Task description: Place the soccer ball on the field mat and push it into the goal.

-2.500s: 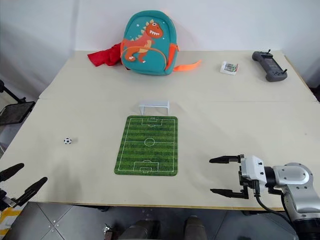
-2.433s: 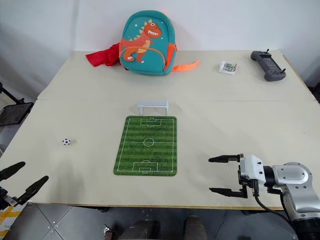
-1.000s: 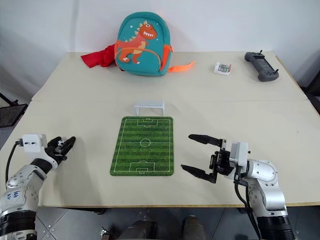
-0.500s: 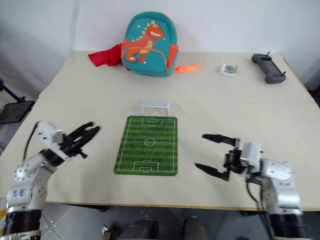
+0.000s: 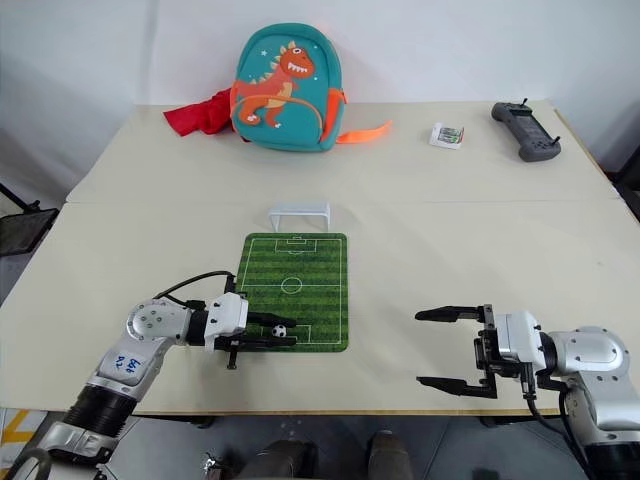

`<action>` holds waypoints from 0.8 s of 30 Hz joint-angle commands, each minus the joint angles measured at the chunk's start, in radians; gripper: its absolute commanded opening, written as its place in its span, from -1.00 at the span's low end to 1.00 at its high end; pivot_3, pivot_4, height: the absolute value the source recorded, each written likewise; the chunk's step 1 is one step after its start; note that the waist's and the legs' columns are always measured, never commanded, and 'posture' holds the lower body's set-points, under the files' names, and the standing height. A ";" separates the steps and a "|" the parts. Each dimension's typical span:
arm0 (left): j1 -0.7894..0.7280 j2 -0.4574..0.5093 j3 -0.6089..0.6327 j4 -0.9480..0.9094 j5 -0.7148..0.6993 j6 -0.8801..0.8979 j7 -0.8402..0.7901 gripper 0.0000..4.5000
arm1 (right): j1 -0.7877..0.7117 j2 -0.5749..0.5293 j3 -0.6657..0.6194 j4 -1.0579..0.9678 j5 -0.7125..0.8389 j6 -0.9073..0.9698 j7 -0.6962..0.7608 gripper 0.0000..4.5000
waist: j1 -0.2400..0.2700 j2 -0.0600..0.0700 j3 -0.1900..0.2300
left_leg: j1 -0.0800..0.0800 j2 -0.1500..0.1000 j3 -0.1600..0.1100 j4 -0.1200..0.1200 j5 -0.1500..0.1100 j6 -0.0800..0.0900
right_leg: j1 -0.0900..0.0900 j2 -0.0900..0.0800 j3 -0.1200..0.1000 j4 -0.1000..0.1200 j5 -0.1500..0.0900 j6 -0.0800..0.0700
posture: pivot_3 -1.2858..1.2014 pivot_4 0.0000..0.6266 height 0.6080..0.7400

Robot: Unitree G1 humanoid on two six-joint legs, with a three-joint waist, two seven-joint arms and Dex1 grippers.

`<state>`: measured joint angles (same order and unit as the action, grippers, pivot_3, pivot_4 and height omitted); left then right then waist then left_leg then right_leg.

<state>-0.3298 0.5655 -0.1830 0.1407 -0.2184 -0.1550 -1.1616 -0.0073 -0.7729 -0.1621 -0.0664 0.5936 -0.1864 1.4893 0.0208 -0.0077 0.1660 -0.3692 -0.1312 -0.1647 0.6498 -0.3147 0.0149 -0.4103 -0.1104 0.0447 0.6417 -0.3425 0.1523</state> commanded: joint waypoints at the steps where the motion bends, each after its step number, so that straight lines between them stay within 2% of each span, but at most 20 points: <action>1: -0.008 -0.006 -0.009 0.022 0.021 -0.053 -0.011 -0.62 | 0.013 0.013 -0.017 -0.060 0.010 0.003 -0.031 1.00 | 0.005 0.000 0.000 | 0.000 0.000 0.000 0.000 0.000 0.000 | 0.000 0.000 0.000 0.000 0.000 0.000 | 0.03 -0.52 1.00; 6: -0.014 -0.027 -0.003 0.034 0.019 -0.038 0.014 -0.62 | 0.011 0.021 -0.013 -0.072 0.002 0.006 -0.056 1.00 | 0.007 0.000 0.000 | 0.000 0.000 0.000 0.000 0.000 0.000 | 0.000 0.000 0.000 0.000 0.000 0.000 | 0.03 -0.52 1.00; 8: -0.017 -0.033 -0.002 0.030 0.015 -0.029 0.018 -0.29 | 0.010 0.025 -0.009 -0.076 0.000 0.009 -0.064 1.00 | 0.007 0.000 0.000 | 0.000 0.000 0.000 0.000 0.000 0.000 | 0.000 0.000 0.000 0.001 0.000 0.000 | 0.03 -0.52 1.00; 14: -0.016 -0.042 0.002 0.027 0.016 -0.059 0.024 0.51 | 0.013 0.036 0.000 -0.089 -0.003 0.021 -0.078 1.00 | 0.005 0.000 0.000 | 0.000 0.000 0.000 0.000 0.000 0.000 | 0.000 0.000 0.000 0.001 0.000 0.000 | 0.03 -0.52 1.00; 21: -0.002 -0.018 0.033 -0.039 -0.019 -0.047 0.018 0.51 | 0.012 0.036 0.010 -0.089 -0.005 0.044 -0.080 1.00 | 0.005 0.000 0.000 | 0.000 0.000 0.000 0.001 0.000 0.000 | 0.000 0.000 0.000 0.001 0.000 0.000 | 0.03 -0.52 1.00; 24: 0.026 0.004 0.071 -0.132 -0.094 -0.005 -0.007 0.51 | 0.015 0.034 0.010 -0.090 -0.004 0.052 -0.078 1.00 | 0.003 0.000 0.000 | 0.000 0.000 0.000 0.001 0.000 0.000 | 0.000 0.000 0.000 0.001 0.000 0.000 | 0.03 -0.52 1.00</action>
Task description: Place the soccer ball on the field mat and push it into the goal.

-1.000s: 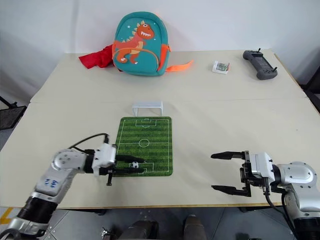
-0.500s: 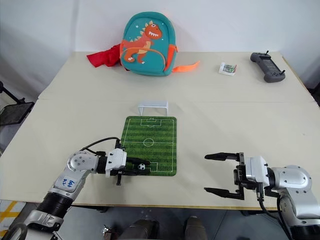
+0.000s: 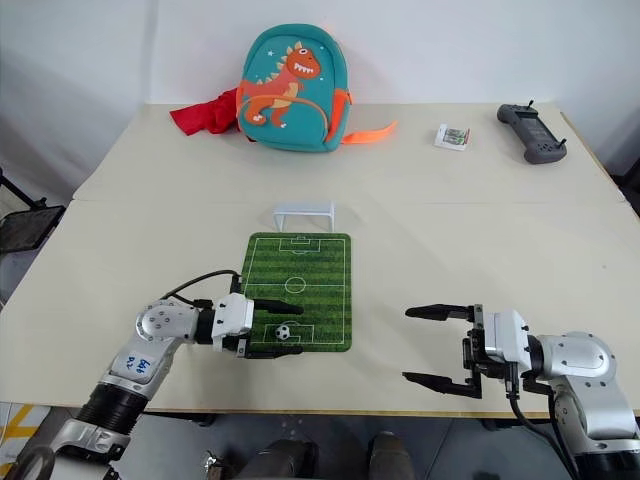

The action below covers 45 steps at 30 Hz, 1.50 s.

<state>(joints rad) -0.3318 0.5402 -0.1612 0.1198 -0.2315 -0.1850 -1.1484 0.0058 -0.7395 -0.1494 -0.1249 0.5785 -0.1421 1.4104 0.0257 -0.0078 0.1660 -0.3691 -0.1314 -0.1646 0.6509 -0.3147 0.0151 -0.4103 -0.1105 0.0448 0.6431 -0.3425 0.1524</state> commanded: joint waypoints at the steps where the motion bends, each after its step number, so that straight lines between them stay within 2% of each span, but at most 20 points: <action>1: 0.044 0.045 0.062 -0.152 -0.107 0.041 -0.031 0.51 | 0.003 0.000 -0.003 -0.031 0.012 0.009 0.001 1.00 | -0.003 0.000 0.000 | 0.000 0.000 0.000 0.000 0.000 0.000 | 0.000 0.000 0.000 0.000 0.000 0.000 | 0.03 -0.52 1.00; 7: 0.172 0.159 0.157 -0.345 -0.228 0.158 -0.055 0.51 | -0.012 0.004 -0.011 -0.009 0.017 0.010 0.002 1.00 | -0.002 0.000 0.000 | 0.000 0.001 0.000 -0.001 0.000 0.000 | -0.001 0.000 0.001 0.000 0.000 0.000 | 0.03 -0.52 1.00; 8: 0.197 0.177 0.169 -0.360 -0.235 0.170 -0.058 0.42 | -0.018 0.011 -0.016 -0.003 0.022 0.002 0.001 1.00 | -0.001 0.000 0.000 | 0.001 0.001 0.000 -0.001 0.000 0.000 | 0.000 0.000 0.001 0.000 0.000 0.000 | 0.03 -0.52 1.00; 10: 0.282 0.205 0.192 -0.383 -0.251 0.194 -0.068 0.23 | -0.034 0.031 -0.022 0.011 0.023 -0.010 -0.015 1.00 | -0.001 0.000 0.000 | 0.001 0.001 0.000 -0.001 0.000 0.000 | 0.000 0.000 0.001 -0.001 0.000 0.000 | 0.03 -0.52 1.00; 13: 0.355 0.199 0.169 -0.395 -0.245 0.216 -0.058 -0.19 | -0.042 0.043 -0.017 0.033 0.009 -0.030 -0.003 1.00 | -0.001 0.000 0.000 | 0.001 0.001 0.001 -0.002 -0.001 0.000 | 0.000 0.000 0.001 -0.002 0.000 0.000 | 0.03 -0.52 1.00; 19: 0.343 0.112 0.073 -0.347 -0.157 0.208 0.010 -0.99 | -0.039 0.046 -0.015 0.037 0.003 -0.037 -0.004 1.00 | 0.005 0.001 0.000 | 0.001 0.001 0.000 -0.001 -0.001 0.000 | 0.001 0.000 0.001 -0.002 0.000 -0.001 | 0.03 -0.52 1.00; 22: 0.299 0.061 0.056 -0.310 -0.140 0.214 0.048 -0.99 | -0.027 0.046 -0.018 0.035 -0.001 -0.039 -0.009 1.00 | 0.004 0.001 0.000 | 0.001 0.001 0.000 0.000 -0.001 0.000 | 0.001 0.001 0.000 -0.002 0.001 -0.001 | 0.03 -0.52 1.00; 29: 0.234 0.055 0.040 -0.240 -0.112 0.234 0.048 -0.99 | -0.004 0.049 -0.015 0.014 -0.003 -0.041 -0.025 1.00 | -0.002 0.001 0.000 | 0.001 0.002 0.001 -0.001 -0.001 0.000 | 0.000 0.001 0.001 -0.001 0.001 -0.001 | 0.03 -0.52 1.00; 35: 0.134 0.036 0.033 -0.110 -0.072 0.192 0.044 -0.99 | -0.015 0.058 -0.004 0.002 -0.002 -0.038 -0.044 1.00 | 0.002 0.001 0.000 | 0.001 0.001 0.001 0.000 -0.001 0.000 | 0.000 0.001 0.001 -0.001 0.001 -0.001 | 0.03 -0.52 1.00; 38: 0.022 -0.028 0.035 -0.013 -0.058 0.201 0.090 -0.99 | -0.024 0.070 0.001 0.002 -0.007 -0.041 -0.061 1.00 | 0.005 0.001 0.000 | 0.001 0.001 0.001 0.000 -0.001 0.000 | 0.000 0.001 0.000 -0.001 0.001 -0.001 | 0.03 -0.52 1.00; 41: -0.164 -0.109 0.060 0.195 0.026 0.111 0.225 -0.99 | -0.010 0.095 0.009 -0.027 -0.013 -0.040 -0.098 1.00 | 0.014 0.000 0.001 | 0.000 0.001 0.001 0.003 -0.001 0.000 | 0.001 0.002 -0.001 0.000 0.001 -0.001 | 0.03 -0.52 1.00; 45: -0.250 -0.144 0.133 0.287 0.017 0.039 0.308 -0.99 | 0.001 0.133 -0.009 -0.062 0.001 -0.009 -0.190 1.00 | -0.003 -0.001 0.001 | -0.001 0.001 0.002 0.004 -0.001 0.000 | 0.000 0.002 -0.001 0.001 0.001 0.000 | 0.03 -0.52 1.00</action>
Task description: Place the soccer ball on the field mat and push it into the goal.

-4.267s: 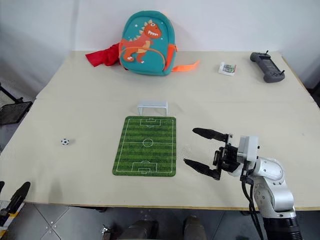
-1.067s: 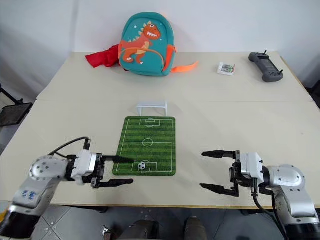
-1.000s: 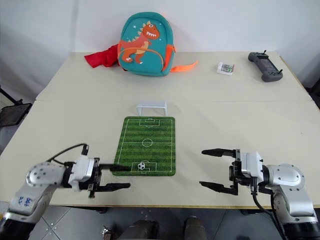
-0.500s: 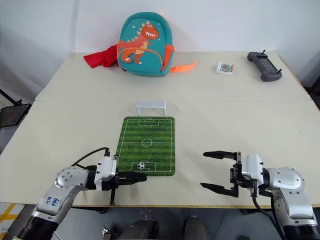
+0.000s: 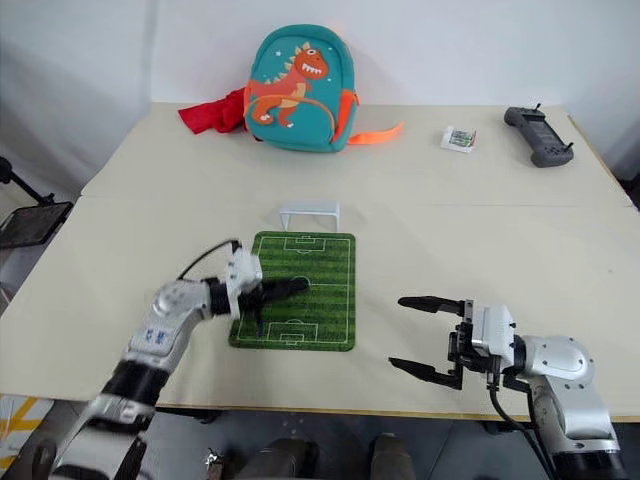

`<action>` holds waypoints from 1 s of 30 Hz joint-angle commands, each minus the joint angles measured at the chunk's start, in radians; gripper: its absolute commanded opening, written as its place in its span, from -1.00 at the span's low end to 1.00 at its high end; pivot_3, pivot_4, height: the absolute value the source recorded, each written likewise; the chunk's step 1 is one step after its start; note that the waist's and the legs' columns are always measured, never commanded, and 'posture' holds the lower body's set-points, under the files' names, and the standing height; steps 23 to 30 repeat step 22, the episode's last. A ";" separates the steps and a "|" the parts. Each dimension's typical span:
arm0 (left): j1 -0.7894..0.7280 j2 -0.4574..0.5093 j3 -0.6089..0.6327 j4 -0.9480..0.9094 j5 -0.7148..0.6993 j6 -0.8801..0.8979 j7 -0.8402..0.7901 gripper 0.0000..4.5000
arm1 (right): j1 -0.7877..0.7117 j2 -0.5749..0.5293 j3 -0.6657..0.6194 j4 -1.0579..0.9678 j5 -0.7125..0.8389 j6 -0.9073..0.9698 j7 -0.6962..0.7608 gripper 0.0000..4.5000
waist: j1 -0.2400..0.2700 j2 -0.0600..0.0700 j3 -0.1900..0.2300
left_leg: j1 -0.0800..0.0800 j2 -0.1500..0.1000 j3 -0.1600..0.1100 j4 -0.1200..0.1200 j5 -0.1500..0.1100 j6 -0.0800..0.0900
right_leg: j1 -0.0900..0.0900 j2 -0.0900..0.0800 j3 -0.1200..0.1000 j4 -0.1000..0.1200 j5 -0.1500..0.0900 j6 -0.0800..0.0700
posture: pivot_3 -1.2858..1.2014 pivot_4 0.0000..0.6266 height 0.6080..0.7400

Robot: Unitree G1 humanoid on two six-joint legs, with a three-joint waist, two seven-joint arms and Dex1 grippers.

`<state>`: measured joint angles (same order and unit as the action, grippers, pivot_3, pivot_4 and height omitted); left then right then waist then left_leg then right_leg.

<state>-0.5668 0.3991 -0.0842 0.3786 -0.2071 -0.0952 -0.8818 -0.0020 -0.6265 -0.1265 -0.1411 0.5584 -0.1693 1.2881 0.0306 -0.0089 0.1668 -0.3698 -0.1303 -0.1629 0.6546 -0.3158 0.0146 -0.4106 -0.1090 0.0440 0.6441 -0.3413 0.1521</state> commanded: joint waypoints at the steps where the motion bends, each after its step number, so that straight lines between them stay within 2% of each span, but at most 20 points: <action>1: -0.014 -0.001 0.067 0.020 -0.026 -0.042 0.028 -0.99 | 0.008 0.034 -0.041 -0.052 0.026 0.028 -0.103 1.00 | -0.013 0.000 0.000 | 0.000 0.000 0.000 -0.001 0.000 0.000 | -0.001 0.000 0.000 0.000 0.000 0.000 | 0.03 -0.52 1.00; 4: 0.064 0.043 0.109 -0.089 -0.142 0.002 -0.105 -0.99 | 0.000 0.084 -0.072 -0.063 0.040 0.047 -0.211 1.00 | -0.030 0.000 0.000 | 0.001 0.001 0.003 -0.004 0.000 0.000 | -0.003 0.000 0.000 0.002 0.000 0.000 | 0.03 -0.52 1.00; 9: 0.234 0.189 0.230 -0.233 -0.240 0.063 -0.189 -0.99 | -0.022 0.149 -0.100 -0.055 0.045 0.046 -0.318 1.00 | -0.039 0.000 0.000 | 0.001 0.002 0.003 -0.004 0.000 0.000 | -0.004 0.000 0.000 0.002 0.000 -0.001 | 0.03 -0.52 1.00; 14: 0.429 0.295 0.360 -0.320 -0.214 0.098 -0.115 -0.99 | -0.037 0.174 -0.106 -0.021 0.035 0.028 -0.335 1.00 | -0.027 0.001 0.000 | 0.002 0.002 0.002 -0.003 0.000 0.000 | -0.002 0.000 0.000 0.001 0.001 -0.001 | 0.03 -0.52 1.00; 17: 0.503 0.303 0.419 -0.362 -0.215 0.107 -0.059 -0.99 | -0.045 0.172 -0.101 -0.002 0.033 0.020 -0.320 1.00 | -0.017 0.001 0.000 | 0.002 0.002 0.002 -0.003 0.000 0.000 | -0.001 0.000 0.000 0.000 0.001 -0.001 | 0.03 -0.52 1.00; 22: 0.569 0.258 0.500 -0.452 -0.257 0.136 0.051 -0.99 | -0.072 0.169 -0.088 0.040 0.026 0.005 -0.285 1.00 | -0.009 0.001 0.000 | 0.002 0.002 0.003 -0.003 0.000 0.000 | -0.001 0.000 0.001 0.000 0.001 -0.002 | 0.03 -0.52 1.00; 30: 0.569 0.258 0.500 -0.452 -0.257 0.136 0.051 -0.99 | -0.072 0.169 -0.088 0.040 0.026 0.005 -0.285 1.00 | -0.009 0.001 0.000 | 0.002 0.002 0.003 -0.003 0.000 0.000 | -0.001 0.000 0.001 0.000 0.001 -0.002 | 0.03 -0.52 1.00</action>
